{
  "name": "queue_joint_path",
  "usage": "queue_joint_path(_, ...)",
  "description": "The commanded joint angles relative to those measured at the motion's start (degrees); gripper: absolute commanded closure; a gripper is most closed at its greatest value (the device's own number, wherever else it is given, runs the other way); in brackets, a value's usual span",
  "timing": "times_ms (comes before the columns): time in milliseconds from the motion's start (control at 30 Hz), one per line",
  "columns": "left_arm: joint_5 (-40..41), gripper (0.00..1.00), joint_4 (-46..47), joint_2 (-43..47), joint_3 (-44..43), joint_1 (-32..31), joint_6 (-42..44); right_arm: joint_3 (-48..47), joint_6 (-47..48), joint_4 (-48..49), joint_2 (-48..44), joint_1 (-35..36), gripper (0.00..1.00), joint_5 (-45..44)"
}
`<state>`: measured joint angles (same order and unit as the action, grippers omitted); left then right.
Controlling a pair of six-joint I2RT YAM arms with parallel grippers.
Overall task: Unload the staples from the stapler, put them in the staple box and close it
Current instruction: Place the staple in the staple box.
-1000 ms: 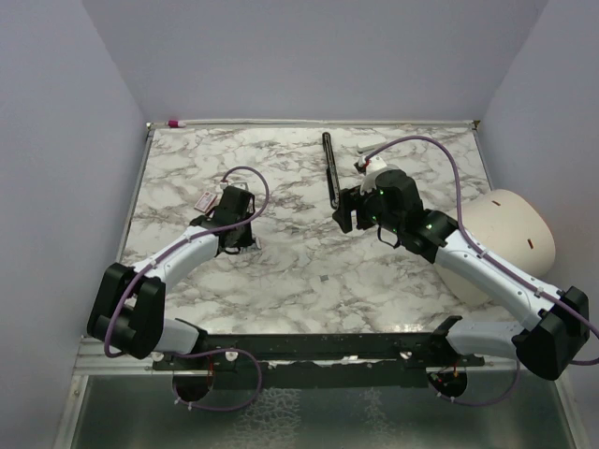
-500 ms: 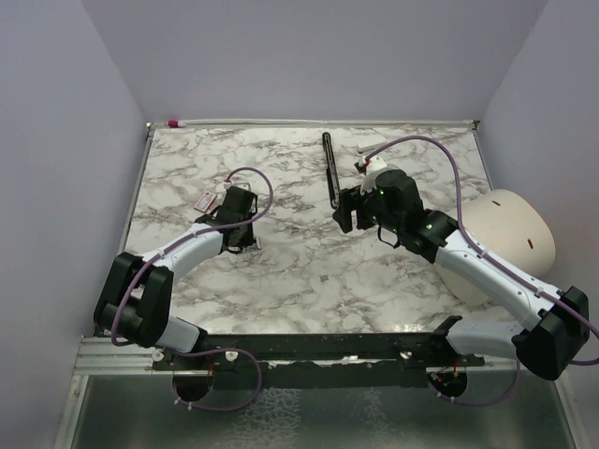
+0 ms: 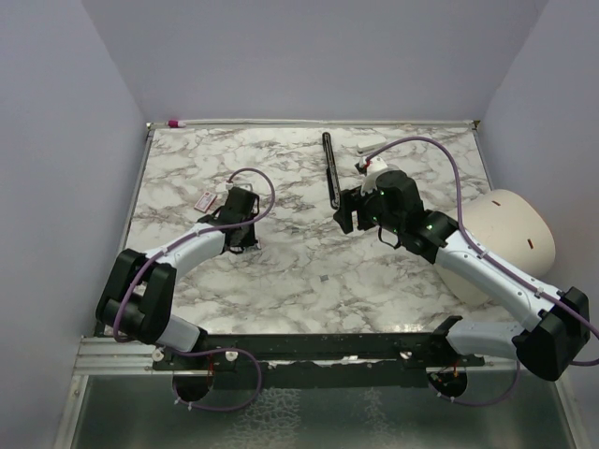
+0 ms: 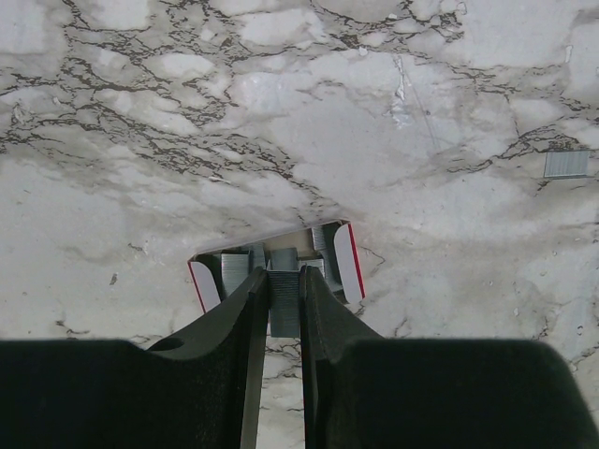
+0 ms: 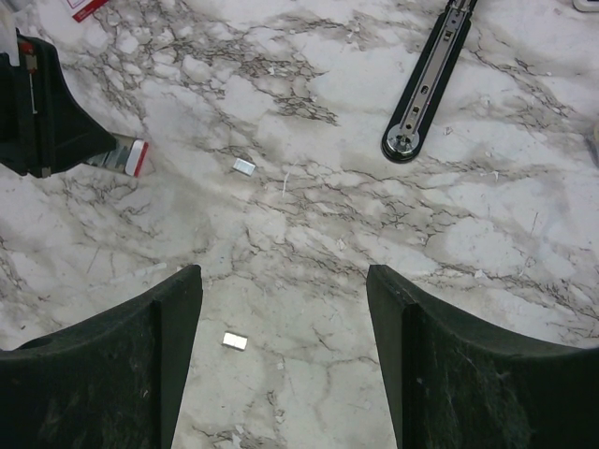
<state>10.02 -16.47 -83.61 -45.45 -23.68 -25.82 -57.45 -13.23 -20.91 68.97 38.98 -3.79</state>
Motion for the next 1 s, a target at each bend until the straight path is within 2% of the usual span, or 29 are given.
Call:
queue_joint_path(0,1.9,0.9,1.6,-0.3,1.1,-0.7,-0.3,0.7,0.3,1.6,-1.5,-0.3,0.29,-1.1)
queue_joint_path(967,4.6,0.9,3.2,-0.9,1.5,-0.9,-0.6,0.8,0.2,1.5,-1.6,-0.4,0.29,-0.8)
